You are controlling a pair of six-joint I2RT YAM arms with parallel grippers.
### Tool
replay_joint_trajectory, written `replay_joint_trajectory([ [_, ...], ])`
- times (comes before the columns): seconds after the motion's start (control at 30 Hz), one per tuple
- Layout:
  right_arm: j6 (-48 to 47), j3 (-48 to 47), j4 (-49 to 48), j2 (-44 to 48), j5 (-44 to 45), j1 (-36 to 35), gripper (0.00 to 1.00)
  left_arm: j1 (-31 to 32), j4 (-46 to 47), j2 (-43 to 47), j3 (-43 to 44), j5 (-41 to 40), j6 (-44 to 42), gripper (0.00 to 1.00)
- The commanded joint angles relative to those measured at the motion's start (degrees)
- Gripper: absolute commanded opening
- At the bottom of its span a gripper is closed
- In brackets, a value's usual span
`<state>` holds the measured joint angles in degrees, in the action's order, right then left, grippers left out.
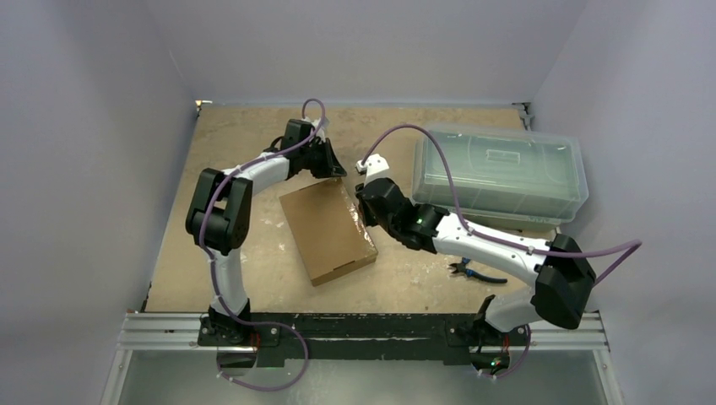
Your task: Unpack the express box
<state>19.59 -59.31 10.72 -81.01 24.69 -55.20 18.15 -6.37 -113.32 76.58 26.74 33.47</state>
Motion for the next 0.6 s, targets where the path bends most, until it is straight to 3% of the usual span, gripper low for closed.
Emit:
replay_joint_trajectory([
  [0.0,2.6,-3.33,3.94,-0.5,4.66,-2.36,0.0,-0.57,0.24,-1.86,-0.32,-2.71,-0.62,0.0],
  [0.57,3.05,-0.99,15.42,6.04,9.07,-8.51,0.0,-1.48,-2.27,-3.76,-0.69,-10.94,-1.0,0.0],
])
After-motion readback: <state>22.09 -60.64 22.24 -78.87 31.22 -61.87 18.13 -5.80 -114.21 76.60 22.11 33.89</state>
